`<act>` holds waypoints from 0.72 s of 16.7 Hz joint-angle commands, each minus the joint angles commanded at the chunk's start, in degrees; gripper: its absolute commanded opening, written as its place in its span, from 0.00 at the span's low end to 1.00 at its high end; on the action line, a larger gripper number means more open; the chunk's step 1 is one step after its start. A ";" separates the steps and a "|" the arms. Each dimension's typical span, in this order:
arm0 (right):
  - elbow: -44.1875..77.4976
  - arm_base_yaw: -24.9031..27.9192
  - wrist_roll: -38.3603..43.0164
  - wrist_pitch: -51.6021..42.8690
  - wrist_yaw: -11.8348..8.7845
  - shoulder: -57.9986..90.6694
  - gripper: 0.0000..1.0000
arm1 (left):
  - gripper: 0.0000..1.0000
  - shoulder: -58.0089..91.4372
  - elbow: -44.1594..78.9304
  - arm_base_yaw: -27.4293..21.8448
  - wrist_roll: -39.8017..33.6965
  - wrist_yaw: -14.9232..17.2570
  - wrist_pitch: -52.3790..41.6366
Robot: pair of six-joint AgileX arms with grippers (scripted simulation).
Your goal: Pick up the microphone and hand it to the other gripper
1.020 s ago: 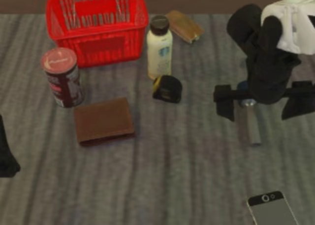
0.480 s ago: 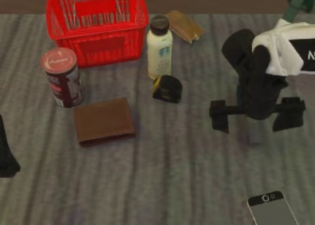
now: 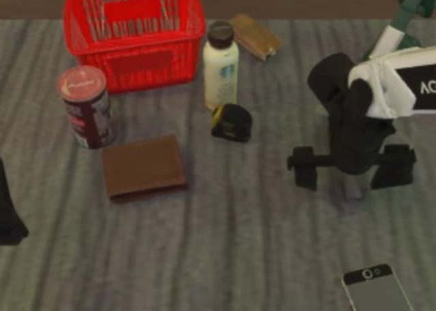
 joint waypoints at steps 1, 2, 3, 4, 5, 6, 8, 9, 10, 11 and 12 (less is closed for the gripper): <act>0.00 0.00 0.00 0.00 0.00 0.00 0.92 | 1.00 0.00 0.00 0.00 0.00 0.00 0.00; 0.00 0.00 0.00 0.00 0.00 0.00 0.85 | 1.00 0.00 0.00 0.00 0.00 0.00 0.00; 0.00 0.00 0.00 0.00 0.00 0.00 0.77 | 1.00 0.00 0.00 0.00 0.00 0.00 0.00; 0.00 0.00 0.00 0.00 0.00 0.00 0.70 | 1.00 0.00 0.00 0.00 0.00 0.00 0.00; 0.00 0.00 0.00 0.00 0.00 0.00 0.62 | 1.00 0.00 0.00 0.00 0.00 0.00 0.00; 0.00 0.00 0.00 0.00 0.00 0.00 0.55 | 1.00 0.00 0.00 0.00 0.00 0.00 0.00; 0.00 0.00 0.00 0.00 0.00 0.00 0.40 | 1.00 0.00 0.00 0.00 0.00 0.00 0.00; 0.00 0.00 0.00 0.00 0.00 0.00 0.32 | 1.00 0.00 0.00 0.00 0.00 0.00 0.00; 0.00 0.00 0.00 0.00 0.00 0.00 0.25 | 1.00 0.00 0.00 0.00 0.00 0.00 0.00; 0.00 0.00 0.00 0.00 0.00 0.00 0.17 | 1.00 0.00 0.00 0.00 0.00 0.00 0.00; 0.00 0.00 0.00 0.00 0.00 0.00 0.10 | 1.00 0.00 0.00 0.00 0.00 0.00 0.00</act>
